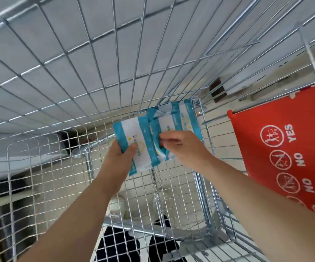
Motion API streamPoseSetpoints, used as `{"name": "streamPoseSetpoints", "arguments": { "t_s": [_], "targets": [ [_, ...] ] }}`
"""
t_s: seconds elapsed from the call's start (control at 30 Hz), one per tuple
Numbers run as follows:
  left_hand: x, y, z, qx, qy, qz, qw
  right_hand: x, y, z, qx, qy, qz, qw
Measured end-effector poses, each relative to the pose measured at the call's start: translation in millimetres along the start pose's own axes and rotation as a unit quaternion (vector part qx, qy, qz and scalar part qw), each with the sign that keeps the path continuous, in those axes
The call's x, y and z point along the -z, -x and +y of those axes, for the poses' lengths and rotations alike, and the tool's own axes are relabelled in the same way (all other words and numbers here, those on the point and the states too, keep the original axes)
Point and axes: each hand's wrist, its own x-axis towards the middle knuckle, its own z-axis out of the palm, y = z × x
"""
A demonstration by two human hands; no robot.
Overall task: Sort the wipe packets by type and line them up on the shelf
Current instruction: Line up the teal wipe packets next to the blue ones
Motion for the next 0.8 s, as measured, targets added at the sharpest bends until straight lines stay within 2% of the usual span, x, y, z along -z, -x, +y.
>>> {"name": "streamPoseSetpoints", "arguments": {
  "t_s": [0.07,0.2,0.27,0.37,0.43,0.53,0.7,0.8],
  "targets": [
    [7,-3,-1,0.006,-0.008,0.008,1.0,-3,4,4,0.012,0.008,0.004,1.0],
    [22,-8,-5,0.002,-0.059,0.04,0.997,-4,-4,20,-0.008,0.056,0.188,0.981],
    [30,-10,-7,-0.002,-0.082,0.049,0.995,-7,-12,26,-0.022,0.104,0.216,0.971],
    [37,-11,-9,0.004,-0.103,0.04,0.994,-11,-21,28,-0.071,0.117,0.185,0.973],
    [36,-11,-11,0.006,-0.112,0.035,0.993,-16,-20,25,-0.07,0.106,0.161,0.979],
    [27,-12,-12,0.006,-0.114,0.046,0.992,-26,-16,18,-0.079,0.018,0.119,0.99],
    [25,-10,-7,0.01,-0.064,0.031,0.997,-39,-9,15,-0.102,-0.126,0.055,0.985],
    [35,-10,-4,0.014,-0.047,0.03,0.998,-43,-4,14,-0.1,-0.167,0.036,0.98]
  ]
}}
